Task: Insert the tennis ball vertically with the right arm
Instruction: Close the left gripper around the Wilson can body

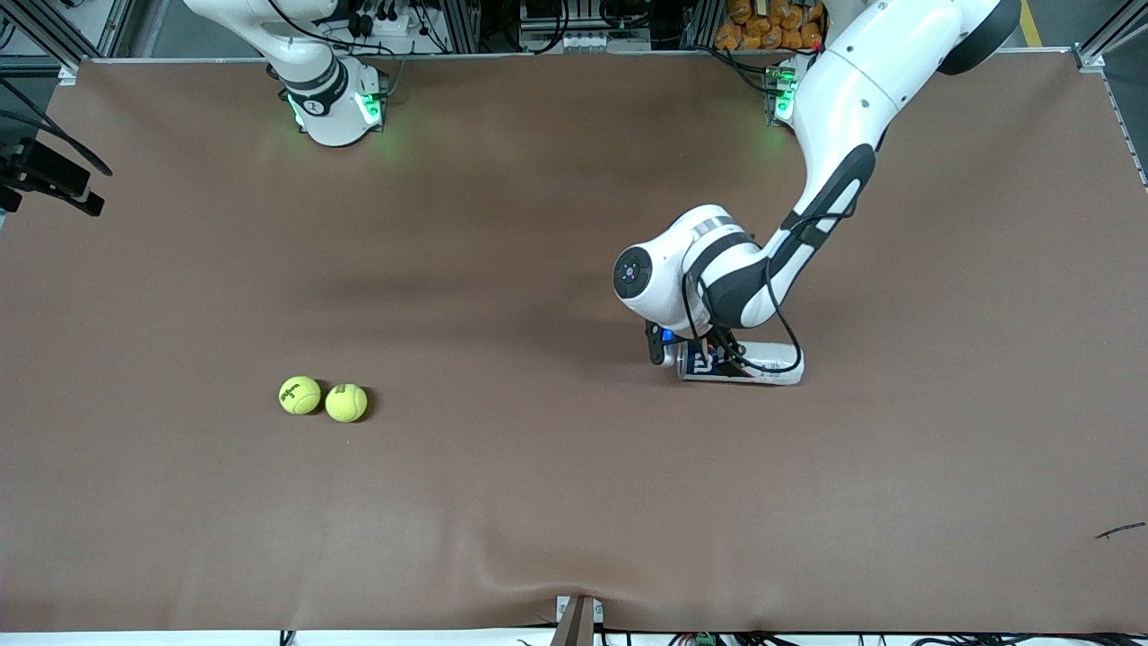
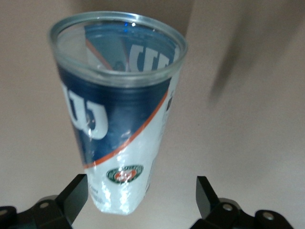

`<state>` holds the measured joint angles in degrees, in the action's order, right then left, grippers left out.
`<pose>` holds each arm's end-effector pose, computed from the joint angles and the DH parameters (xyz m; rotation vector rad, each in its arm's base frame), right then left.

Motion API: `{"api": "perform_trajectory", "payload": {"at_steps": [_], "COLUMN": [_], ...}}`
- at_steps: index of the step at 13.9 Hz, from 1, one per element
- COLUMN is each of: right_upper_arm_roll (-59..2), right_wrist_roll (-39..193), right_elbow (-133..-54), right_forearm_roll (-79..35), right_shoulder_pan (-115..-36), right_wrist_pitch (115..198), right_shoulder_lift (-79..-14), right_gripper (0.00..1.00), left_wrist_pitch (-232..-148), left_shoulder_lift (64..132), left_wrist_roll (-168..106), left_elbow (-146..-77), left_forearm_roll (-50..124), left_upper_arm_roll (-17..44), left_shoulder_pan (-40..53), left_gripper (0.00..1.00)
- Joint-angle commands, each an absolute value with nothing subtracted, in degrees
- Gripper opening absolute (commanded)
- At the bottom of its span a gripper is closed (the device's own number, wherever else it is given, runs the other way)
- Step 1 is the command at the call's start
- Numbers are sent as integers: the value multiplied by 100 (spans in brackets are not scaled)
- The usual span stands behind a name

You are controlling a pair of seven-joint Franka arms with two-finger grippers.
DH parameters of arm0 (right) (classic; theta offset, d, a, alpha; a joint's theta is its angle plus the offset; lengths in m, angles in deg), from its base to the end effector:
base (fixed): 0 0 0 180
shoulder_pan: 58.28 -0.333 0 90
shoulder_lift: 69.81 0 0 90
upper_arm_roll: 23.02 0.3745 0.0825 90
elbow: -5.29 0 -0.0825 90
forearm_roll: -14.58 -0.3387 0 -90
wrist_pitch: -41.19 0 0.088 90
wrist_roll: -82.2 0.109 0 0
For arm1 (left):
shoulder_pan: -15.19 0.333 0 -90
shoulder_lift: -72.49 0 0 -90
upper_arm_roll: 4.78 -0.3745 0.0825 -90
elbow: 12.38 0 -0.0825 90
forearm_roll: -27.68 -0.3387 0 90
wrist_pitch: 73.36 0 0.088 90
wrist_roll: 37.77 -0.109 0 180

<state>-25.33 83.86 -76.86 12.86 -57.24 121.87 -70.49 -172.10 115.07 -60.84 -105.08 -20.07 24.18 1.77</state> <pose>0.4866 -0.0250 0.7301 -3.1085 0.1287 0.0208 0.5538 -0.3307 0.2737 -1.9259 1.7488 0.5501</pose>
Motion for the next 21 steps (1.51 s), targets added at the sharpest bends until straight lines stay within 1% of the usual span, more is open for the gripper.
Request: {"api": "perform_trajectory", "payload": {"at_steps": [1, 7, 9, 11, 19, 20, 21], "right_upper_arm_roll": [-2451, -2451, -2451, -2443, -2451, -2451, -2443], "right_wrist_roll": [8308, 8308, 8308, 8308, 8308, 8308, 8308], "right_elbow": [-7627, -7636, -7636, -7636, -7645, -7645, -7645], "right_forearm_roll": [1230, 1221, 1221, 1221, 1221, 1221, 1221], "right_shoulder_pan": [-5573, -5582, -5590, -5582, -5591, -5591, -5582], "right_wrist_pitch": [12161, 12161, 12161, 12169, 12143, 12143, 12143], "right_shoulder_lift": [-7033, -7033, -7025, -7033, -7033, -7033, -7033], "right_gripper": [100, 100, 100, 100, 100, 100, 100], "left_wrist_pitch": [-17224, -17250, -17373, -17496, -17672, -17707, -17733], "left_shoulder_lift": [11635, 11775, 11819, 11828, 11969, 11977, 11986], "left_wrist_roll": [-6194, -6194, -6194, -6202, -6202, -6202, -6202], "left_elbow": [-10361, -10353, -10353, -10353, -10353, -10353, -10353], "left_forearm_roll": [-2276, -2435, -2453, -2584, -2795, -2830, -2848], "left_upper_arm_roll": [2387, 2387, 2378, 2221, 2211, 2211, 2211], "left_shoulder_pan": [165, 157, 165, 131, 130, 113, 113], "left_gripper": [100, 100, 100, 100, 100, 98, 92]}}
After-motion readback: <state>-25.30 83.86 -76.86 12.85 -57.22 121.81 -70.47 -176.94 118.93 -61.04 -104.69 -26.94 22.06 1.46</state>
